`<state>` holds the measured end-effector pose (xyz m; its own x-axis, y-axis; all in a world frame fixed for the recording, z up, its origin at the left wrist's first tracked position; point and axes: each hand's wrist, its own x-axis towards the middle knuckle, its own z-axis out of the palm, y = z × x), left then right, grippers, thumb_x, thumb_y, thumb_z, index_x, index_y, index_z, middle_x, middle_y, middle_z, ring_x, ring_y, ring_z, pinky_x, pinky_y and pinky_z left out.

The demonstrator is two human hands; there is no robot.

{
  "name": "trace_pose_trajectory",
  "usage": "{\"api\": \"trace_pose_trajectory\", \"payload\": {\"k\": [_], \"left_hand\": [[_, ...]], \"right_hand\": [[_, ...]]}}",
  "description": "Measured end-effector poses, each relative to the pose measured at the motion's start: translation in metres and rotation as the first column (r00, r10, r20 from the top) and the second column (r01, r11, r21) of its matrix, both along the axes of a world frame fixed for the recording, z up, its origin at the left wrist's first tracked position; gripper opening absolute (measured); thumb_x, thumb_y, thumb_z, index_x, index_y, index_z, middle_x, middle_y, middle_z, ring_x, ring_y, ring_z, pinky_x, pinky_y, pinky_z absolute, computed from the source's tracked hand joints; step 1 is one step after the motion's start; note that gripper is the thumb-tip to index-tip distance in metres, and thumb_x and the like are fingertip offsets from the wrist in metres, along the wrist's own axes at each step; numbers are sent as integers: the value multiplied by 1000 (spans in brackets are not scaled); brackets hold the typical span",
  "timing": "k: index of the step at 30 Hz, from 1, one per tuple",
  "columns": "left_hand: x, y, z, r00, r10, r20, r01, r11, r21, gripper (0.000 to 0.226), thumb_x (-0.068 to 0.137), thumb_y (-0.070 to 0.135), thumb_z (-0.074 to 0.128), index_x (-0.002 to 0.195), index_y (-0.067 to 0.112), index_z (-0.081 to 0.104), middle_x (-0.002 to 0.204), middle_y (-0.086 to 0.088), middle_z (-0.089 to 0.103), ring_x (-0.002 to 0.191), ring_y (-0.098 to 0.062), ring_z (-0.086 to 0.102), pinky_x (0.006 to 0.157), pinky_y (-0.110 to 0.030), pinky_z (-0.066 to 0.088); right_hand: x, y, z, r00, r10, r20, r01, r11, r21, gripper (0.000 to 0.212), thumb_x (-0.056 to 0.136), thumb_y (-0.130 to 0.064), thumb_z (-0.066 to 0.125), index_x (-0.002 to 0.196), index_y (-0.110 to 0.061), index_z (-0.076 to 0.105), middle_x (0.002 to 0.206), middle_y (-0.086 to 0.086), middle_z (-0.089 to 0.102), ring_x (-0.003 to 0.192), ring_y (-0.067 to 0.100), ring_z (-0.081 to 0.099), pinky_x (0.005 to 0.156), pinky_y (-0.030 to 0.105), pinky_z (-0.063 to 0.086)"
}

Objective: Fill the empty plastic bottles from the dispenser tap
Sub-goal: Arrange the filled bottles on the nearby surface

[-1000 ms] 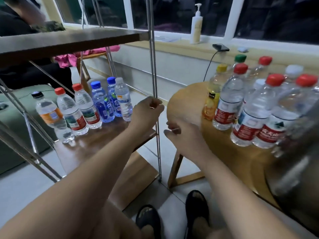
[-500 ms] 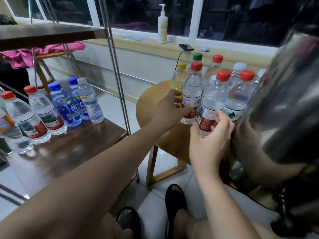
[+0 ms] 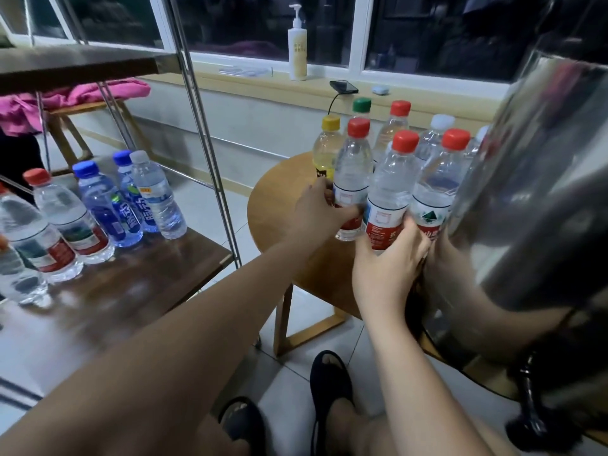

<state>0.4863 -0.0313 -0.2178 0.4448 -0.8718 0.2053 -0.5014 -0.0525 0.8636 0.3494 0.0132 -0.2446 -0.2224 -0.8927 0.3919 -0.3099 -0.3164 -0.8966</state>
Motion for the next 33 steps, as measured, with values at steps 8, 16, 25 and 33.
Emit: {"api": "trace_pose_trajectory", "payload": {"k": [8, 16, 25, 33], "left_hand": [[18, 47, 11, 991, -75, 114, 70, 996, 48, 70, 81, 52, 92, 136, 27, 57, 123, 17, 68, 107, -4, 65, 84, -19, 59], [66, 109, 13, 990, -43, 132, 34, 997, 67, 75, 74, 61, 93, 137, 35, 64, 121, 18, 75, 108, 0, 71, 92, -28, 62], [138, 172, -7, 973, 222, 62, -224, 974, 22, 63, 72, 48, 97, 126, 33, 68, 111, 18, 79, 97, 2, 73, 85, -33, 64], [204, 200, -32, 898, 439, 19, -439, 897, 45, 58, 71, 35, 102, 120, 30, 71, 103, 19, 80, 91, 5, 74, 78, -19, 59]], "right_hand": [[-5, -7, 0, 993, 120, 14, -120, 992, 34, 74, 91, -37, 86, 151, -23, 45, 149, 0, 59, 139, 21, 57, 112, 52, 53], [24, 9, 5, 925, 376, -44, -375, 926, 32, 73, 87, -28, 89, 149, -27, 51, 145, -11, 63, 136, 8, 59, 106, 29, 54], [116, 34, 12, 800, 586, -126, -584, 810, 60, 63, 89, -28, 90, 140, -28, 53, 131, -15, 65, 116, 4, 63, 91, 19, 55], [215, 41, -21, 681, 725, -107, -697, 686, 210, 62, 87, -31, 92, 135, -23, 53, 136, -1, 70, 122, 24, 69, 83, 19, 47]]}}
